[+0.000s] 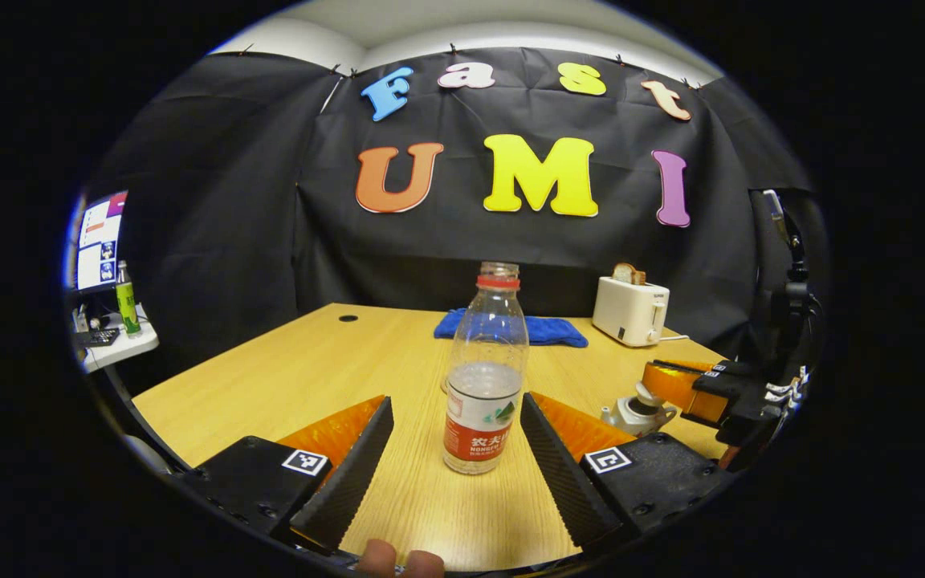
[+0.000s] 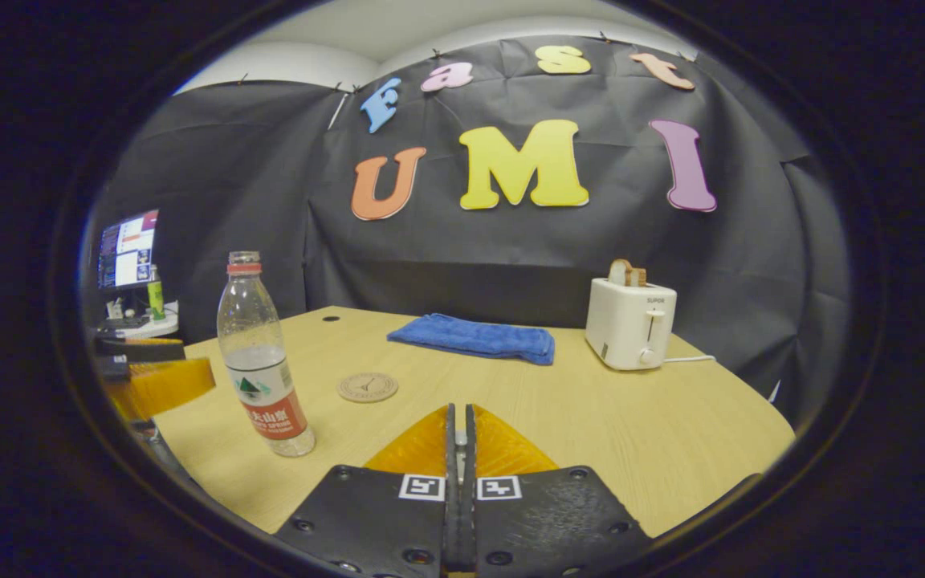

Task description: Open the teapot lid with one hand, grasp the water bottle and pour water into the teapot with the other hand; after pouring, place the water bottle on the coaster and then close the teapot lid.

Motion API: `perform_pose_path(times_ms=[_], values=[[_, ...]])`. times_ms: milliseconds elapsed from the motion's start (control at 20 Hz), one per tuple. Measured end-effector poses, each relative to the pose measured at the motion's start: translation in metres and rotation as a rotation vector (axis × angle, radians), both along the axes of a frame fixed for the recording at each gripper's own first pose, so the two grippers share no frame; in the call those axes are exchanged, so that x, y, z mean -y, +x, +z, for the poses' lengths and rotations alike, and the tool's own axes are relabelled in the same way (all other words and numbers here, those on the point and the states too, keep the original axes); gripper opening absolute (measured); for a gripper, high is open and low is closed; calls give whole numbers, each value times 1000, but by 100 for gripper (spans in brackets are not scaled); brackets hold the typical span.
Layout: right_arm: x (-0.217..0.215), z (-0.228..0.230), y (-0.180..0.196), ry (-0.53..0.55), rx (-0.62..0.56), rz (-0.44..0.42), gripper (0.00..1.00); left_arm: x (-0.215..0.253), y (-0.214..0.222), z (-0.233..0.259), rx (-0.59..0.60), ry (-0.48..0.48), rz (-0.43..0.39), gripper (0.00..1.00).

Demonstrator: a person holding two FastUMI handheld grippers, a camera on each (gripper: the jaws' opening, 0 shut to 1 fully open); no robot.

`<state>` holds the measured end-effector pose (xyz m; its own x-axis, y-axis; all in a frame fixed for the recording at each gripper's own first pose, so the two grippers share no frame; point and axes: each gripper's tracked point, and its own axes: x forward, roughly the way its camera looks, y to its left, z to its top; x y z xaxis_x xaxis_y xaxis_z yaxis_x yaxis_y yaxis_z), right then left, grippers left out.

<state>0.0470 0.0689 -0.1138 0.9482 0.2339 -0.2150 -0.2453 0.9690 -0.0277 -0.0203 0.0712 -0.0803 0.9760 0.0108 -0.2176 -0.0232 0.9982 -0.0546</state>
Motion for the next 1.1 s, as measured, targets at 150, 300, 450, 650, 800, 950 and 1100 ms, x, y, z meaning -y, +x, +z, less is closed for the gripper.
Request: perform_pose_path(times_ms=[150,300,450,650,800,950,1100], values=[[9,8,-6,-24,23,-4,0,9,8,-12,-29,-9,-35,100],[21,13,-13,-42,43,-20,0,17,19,-22,-41,-2,-52,100],[30,14,-18,-44,41,-28,0,14,32,-34,-57,17,-44,100],[43,13,-21,-45,33,-45,0,8,45,-45,-72,34,-19,100],[50,12,-23,-41,30,-53,0,13,47,-45,-75,40,-39,100],[51,11,-23,-34,21,-49,0,8,50,-45,-72,67,-26,93],[55,10,-25,-33,21,-47,0,4,48,-45,-88,91,-9,78]])
